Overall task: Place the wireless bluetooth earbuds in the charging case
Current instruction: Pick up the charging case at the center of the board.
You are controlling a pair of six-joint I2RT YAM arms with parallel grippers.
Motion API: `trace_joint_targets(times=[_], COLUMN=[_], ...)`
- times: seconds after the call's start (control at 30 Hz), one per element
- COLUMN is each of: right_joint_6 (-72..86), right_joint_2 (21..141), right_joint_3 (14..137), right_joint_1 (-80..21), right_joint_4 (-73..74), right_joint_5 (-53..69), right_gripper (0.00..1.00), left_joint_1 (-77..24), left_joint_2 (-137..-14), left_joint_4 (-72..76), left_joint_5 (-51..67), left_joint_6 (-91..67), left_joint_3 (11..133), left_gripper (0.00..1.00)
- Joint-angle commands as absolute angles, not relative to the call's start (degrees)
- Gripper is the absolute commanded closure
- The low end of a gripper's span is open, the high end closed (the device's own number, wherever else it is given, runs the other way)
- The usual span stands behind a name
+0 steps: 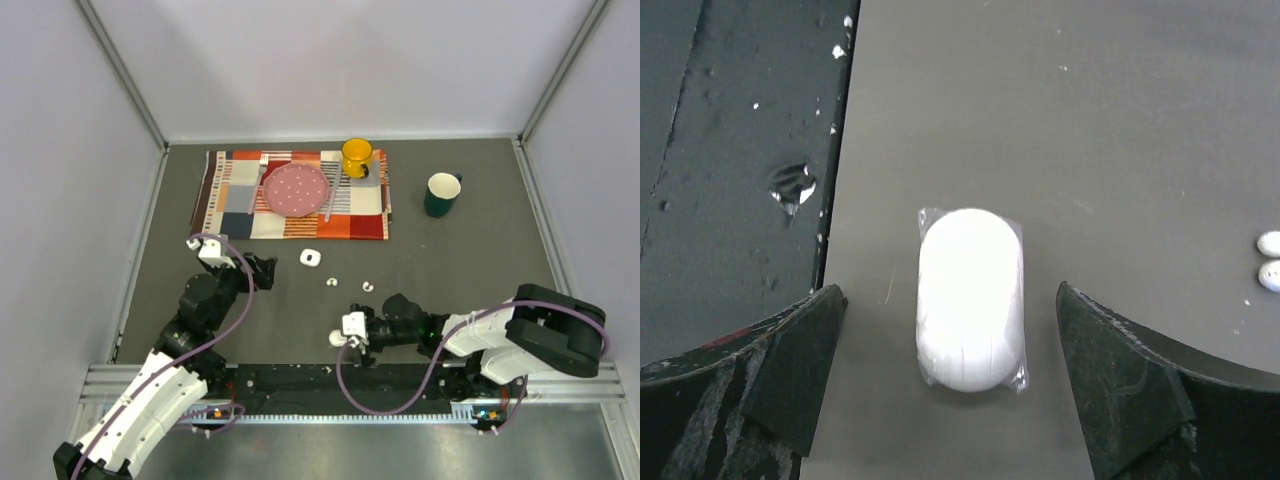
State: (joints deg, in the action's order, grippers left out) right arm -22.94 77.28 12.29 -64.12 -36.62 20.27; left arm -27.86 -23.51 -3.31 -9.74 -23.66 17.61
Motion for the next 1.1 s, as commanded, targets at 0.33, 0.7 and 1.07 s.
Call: trace_joint_targets(times=[0.33,0.7,1.07], right_joint_6=[-24.7,-24.0,-25.0], right_joint_2=[76.9,76.1,77.1], right_joint_3=[16.6,14.2,15.5], right_joint_1=[-64.5,-63.0,-58.7], right_joint_4=[-30.5,-31.9,-27.7], right_joint_5=[26.7,23.2,28.5], right_gripper=[0.32,0.27,0.42], left_joint_1=[-27.6,-27.6,-27.6], left_joint_2=[-26.8,-28.4,-23.4], left_joint_4=[-2.5,-1.0,-0.4], left_joint_5=[-11.7,-9.1,-9.6], left_joint_6=[-22.9,-24.6,-25.3], left_joint_3=[20.0,19.8,17.5], left_gripper=[0.01,0.01,0.02])
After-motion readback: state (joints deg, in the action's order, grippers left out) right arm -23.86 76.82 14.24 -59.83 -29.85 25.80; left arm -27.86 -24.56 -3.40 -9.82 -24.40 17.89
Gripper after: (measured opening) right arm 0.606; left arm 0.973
